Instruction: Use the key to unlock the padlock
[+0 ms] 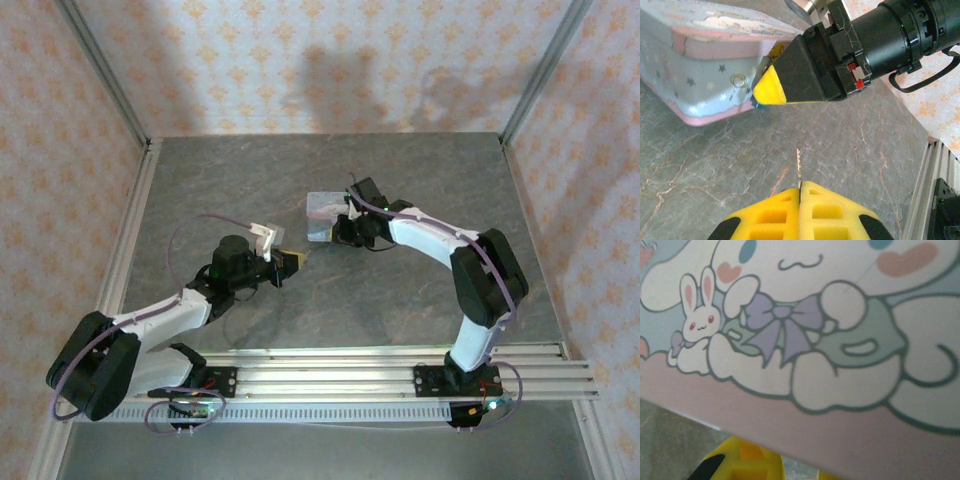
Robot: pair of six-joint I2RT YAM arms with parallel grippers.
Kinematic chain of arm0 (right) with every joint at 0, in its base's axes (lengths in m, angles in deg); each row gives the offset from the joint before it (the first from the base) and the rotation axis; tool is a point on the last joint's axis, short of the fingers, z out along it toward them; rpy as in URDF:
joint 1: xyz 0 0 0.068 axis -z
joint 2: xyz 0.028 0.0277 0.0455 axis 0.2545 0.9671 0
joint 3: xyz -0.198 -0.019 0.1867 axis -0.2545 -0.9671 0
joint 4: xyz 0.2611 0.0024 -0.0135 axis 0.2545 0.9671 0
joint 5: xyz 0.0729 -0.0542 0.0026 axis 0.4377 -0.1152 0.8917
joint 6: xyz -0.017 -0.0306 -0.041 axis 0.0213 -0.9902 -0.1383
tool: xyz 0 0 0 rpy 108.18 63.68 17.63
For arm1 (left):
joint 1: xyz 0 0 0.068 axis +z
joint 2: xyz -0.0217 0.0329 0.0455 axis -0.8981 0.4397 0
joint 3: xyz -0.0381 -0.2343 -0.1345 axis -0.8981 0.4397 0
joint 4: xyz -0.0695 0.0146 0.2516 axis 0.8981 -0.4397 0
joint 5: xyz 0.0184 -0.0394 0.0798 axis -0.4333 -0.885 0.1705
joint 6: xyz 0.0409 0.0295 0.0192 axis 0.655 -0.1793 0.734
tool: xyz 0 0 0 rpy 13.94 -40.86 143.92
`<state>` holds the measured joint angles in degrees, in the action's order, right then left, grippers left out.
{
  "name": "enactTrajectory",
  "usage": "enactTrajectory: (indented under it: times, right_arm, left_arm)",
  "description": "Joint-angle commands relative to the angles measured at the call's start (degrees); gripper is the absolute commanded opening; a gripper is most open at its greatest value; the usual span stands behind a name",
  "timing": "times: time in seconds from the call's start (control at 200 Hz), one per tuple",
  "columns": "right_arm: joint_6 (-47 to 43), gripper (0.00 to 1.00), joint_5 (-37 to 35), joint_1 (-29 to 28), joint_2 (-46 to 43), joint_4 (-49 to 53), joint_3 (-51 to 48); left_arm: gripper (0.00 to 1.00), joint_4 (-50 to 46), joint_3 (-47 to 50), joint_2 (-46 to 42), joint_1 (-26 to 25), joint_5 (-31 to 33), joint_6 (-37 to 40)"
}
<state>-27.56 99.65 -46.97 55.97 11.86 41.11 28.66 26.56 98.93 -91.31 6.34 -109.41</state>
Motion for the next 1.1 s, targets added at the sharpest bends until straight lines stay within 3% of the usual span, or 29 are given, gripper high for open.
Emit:
enactTrajectory:
  times: [0.0, 0.485, 0.741, 1.096]
  right_arm:
    - [2.30, 0.00, 4.98, 0.31, -3.34, 1.77, 2.95]
    - [3.33, 0.00, 13.65, 2.94, -4.47, 7.94, 7.11]
    - [4.60, 0.00, 19.83, 4.19, -3.07, 8.91, 8.68]
    - [5.33, 0.00, 22.79, 5.16, -2.00, 9.36, 9.73]
  left_arm:
    - [0.00, 6.26, -0.53, 1.36, -0.57, -0.21, 0.83]
    - [0.00, 26.31, -1.45, 17.38, -0.74, -3.69, -4.30]
    - [0.00, 30.16, -3.81, 21.16, -0.77, -4.20, -4.87]
    - [0.00, 36.21, -3.44, 24.65, -0.20, -3.93, -7.08]
